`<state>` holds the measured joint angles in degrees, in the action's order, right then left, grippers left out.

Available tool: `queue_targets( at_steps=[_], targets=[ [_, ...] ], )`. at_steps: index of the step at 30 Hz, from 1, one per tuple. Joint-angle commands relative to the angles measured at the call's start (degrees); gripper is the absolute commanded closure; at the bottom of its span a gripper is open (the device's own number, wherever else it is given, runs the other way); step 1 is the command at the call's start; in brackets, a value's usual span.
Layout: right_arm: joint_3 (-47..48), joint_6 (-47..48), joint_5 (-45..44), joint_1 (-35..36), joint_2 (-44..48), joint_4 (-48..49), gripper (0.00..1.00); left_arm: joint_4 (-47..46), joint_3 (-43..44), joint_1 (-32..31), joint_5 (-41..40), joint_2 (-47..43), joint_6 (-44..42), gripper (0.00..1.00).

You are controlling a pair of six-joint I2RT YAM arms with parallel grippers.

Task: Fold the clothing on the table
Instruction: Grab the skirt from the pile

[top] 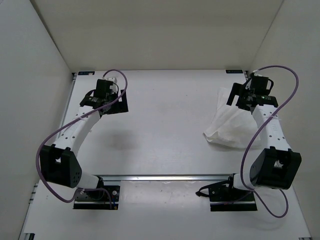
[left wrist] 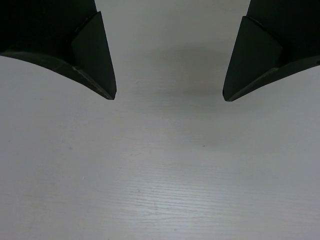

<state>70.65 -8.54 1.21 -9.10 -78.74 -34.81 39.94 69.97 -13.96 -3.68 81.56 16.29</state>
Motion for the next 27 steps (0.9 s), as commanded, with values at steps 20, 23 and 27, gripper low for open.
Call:
queue_targets(
  at_steps=[20,23,27],
  targets=[
    [7.5,-0.4,0.1,-2.1,-5.1,-9.1,0.06,-4.8,3.5,-0.5,16.1,-5.4,-3.5,0.02],
    [4.9,-2.3,0.2,4.3,-6.0,-10.4,0.05,-5.8,-0.4,0.9,18.3,-8.7,-2.8,0.01],
    [-3.4,-5.3,1.3,10.4,-2.6,-6.9,0.03,-5.1,-4.2,0.7,17.8,-11.0,-3.5,0.01]
  ],
)
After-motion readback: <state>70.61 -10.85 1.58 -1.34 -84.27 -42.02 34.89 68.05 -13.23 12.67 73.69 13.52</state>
